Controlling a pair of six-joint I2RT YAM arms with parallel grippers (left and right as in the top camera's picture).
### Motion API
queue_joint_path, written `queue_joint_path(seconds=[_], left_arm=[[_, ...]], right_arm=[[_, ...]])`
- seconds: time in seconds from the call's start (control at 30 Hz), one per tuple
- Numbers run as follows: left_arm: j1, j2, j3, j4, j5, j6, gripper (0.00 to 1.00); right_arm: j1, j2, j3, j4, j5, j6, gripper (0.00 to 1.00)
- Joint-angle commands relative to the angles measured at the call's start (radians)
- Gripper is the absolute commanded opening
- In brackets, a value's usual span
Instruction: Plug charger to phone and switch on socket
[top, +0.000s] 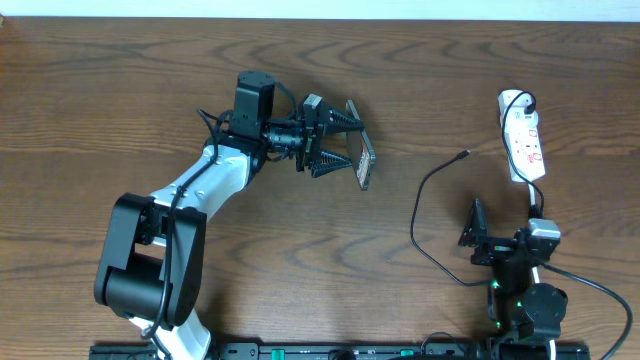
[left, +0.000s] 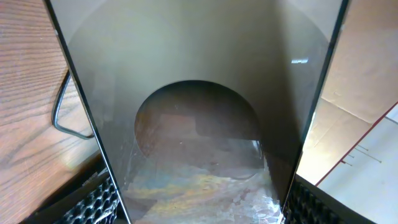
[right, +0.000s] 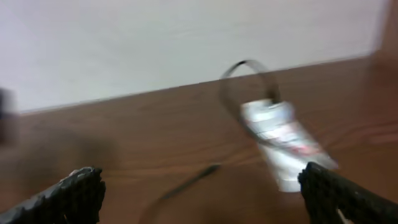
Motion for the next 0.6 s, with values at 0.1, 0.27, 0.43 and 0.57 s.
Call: queue_joint_path(seconds=[0.1,0.27,0.43,0.57], left_arm=[[0.003,-0.03,0.008,0.051,0.043,-0.009,0.67],[0.003,-0.03,0.008,0.051,0.043,-0.009,0.67],[0.003,-0.03,0.008,0.051,0.045,-0.008,0.67],[0.003,-0.03,0.008,0.056,0.043,-0.009,0.67]], right_arm=[[0.009,-0.001,-0.003,0.018,-0.493,0.571,0.99],[0.009,-0.001,-0.003,0.015,-0.729,0.666,0.99],[0.009,-0.001,-0.003,0.148,-0.731,0.686,0.99],[0.009,0.002,0.014,0.237,-0.743,0.529,0.99]])
